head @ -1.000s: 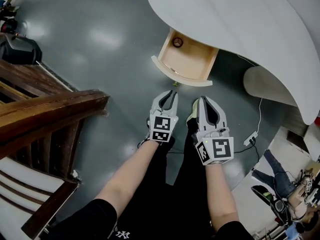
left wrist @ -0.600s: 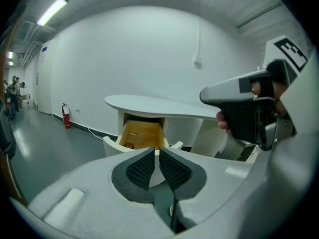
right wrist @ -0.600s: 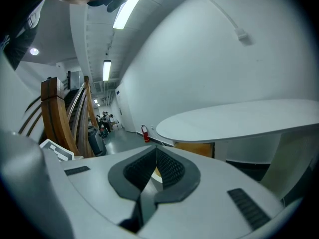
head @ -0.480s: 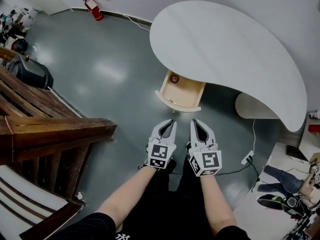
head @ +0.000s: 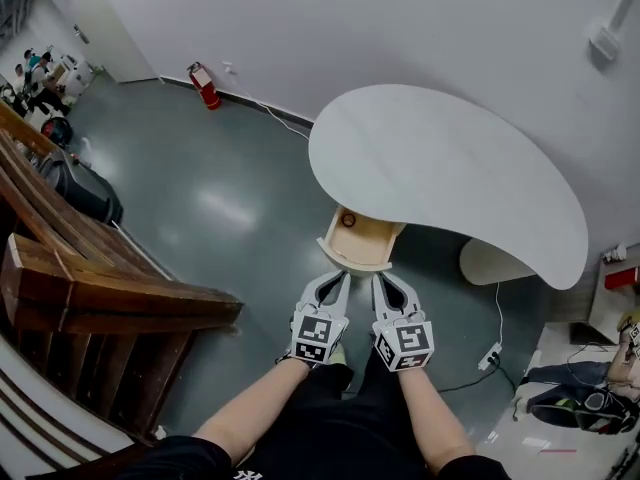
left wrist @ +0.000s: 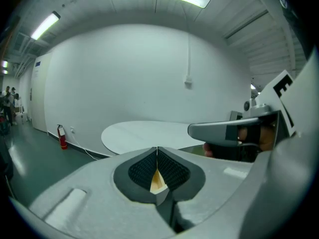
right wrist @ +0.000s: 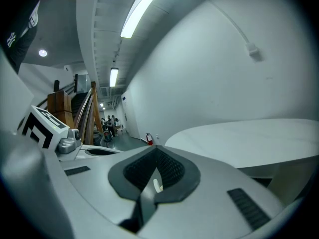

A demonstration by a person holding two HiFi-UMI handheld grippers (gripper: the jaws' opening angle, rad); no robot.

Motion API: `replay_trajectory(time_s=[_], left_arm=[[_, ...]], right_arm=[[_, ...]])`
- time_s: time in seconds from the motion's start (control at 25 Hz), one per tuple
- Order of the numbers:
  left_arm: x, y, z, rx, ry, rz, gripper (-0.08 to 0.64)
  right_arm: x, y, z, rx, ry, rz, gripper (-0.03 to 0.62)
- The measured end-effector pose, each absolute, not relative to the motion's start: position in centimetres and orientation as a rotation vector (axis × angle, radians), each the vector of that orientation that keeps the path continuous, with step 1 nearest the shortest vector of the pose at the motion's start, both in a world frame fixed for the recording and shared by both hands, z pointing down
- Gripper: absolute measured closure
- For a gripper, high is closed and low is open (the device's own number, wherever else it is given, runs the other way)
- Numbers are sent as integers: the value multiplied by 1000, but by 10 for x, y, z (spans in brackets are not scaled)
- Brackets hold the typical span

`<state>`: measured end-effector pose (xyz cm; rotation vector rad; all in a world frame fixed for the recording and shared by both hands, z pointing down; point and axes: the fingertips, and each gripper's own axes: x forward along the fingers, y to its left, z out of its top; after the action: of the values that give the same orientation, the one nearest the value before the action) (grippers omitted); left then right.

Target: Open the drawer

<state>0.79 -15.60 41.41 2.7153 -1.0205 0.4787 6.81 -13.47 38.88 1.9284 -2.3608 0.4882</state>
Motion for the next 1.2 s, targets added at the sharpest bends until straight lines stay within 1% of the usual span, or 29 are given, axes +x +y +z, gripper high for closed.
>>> replay_trajectory(time_s=[0.36, 0.64, 0.96, 1.2], left_arm=[[10, -139, 337, 2788, -938, 415, 548], [22, -143, 278, 2823, -950, 301, 549], [25, -144, 247, 2825, -927, 219, 549], [23, -143, 239, 2833, -936, 197, 549]], right_arm=[[66, -129, 318, 1944, -2384, 373, 577], [71, -133, 273, 1957, -2420, 286, 577], [69, -134, 245, 1960, -2447, 224, 578], [67, -132, 235, 1971, -2451, 195, 578]])
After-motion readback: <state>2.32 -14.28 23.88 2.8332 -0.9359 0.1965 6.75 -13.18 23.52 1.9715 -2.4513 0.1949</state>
